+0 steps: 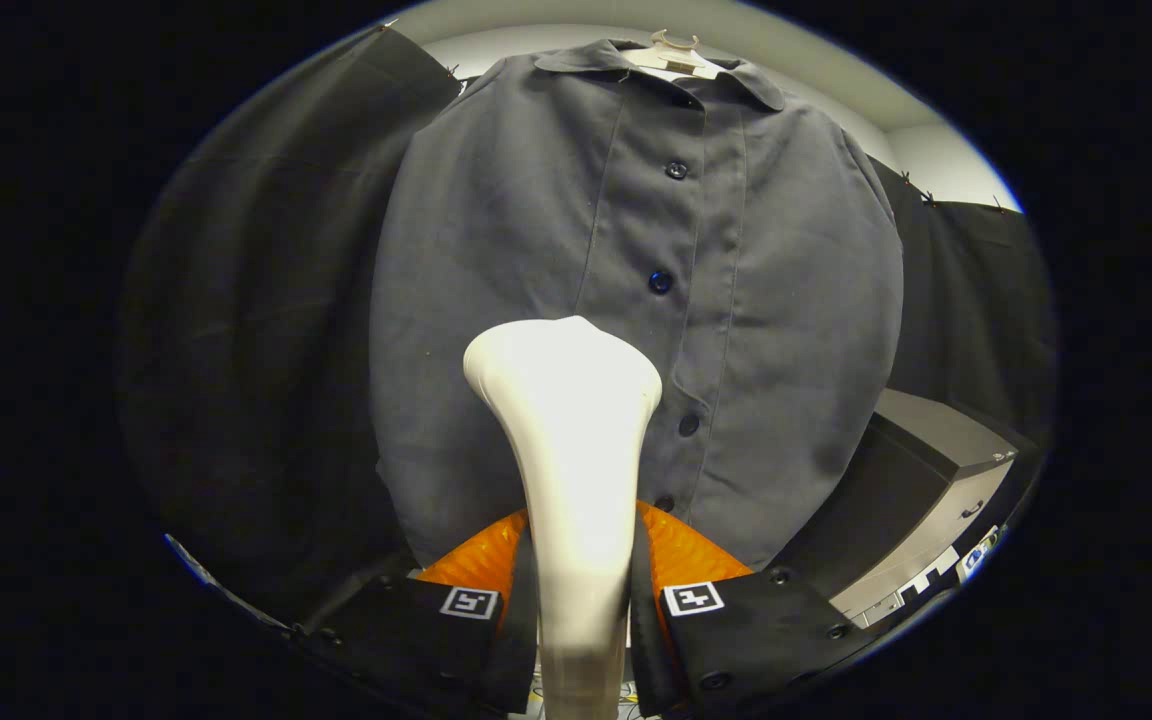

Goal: Iron the clothes twice with a garment steamer, once on the left side and once on the right side.

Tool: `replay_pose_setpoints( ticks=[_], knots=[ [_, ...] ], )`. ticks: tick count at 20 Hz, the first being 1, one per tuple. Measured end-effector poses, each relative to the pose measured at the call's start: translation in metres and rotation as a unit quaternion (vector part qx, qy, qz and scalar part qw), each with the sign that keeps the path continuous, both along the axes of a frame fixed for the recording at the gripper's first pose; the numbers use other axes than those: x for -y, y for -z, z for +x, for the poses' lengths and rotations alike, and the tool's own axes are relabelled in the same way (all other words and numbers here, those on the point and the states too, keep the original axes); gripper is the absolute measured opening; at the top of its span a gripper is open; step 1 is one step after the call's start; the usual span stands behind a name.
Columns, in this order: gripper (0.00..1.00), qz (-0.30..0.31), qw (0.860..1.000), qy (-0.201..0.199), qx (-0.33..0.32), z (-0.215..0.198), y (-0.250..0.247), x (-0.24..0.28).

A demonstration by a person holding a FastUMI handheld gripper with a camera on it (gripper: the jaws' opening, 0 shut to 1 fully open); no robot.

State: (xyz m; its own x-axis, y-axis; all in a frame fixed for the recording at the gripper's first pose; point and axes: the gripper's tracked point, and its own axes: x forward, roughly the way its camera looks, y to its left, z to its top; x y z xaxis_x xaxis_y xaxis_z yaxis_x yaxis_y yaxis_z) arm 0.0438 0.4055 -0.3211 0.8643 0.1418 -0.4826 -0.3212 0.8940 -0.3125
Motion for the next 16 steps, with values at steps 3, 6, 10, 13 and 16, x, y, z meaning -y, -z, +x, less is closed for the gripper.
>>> replay_pose_setpoints(
  ticks=[3, 6, 10, 13, 16],
  knots=[
    [0.46, 0.0, 1.0, 0.001, 0.004, -0.003, -0.005, 0.001],
    [0.46, 0.01, 1.0, -0.002, 0.021, -0.009, -0.028, 0.002],
    [0.46, 0.03, 0.998, -0.003, 0.054, -0.017, -0.08, 0.006],
    [0.46, 0.041, 0.996, -0.011, 0.076, -0.032, -0.119, 0.012],
    [0.46, 0.048, 0.994, -0.013, 0.098, -0.044, -0.15, 0.023]
  ],
)
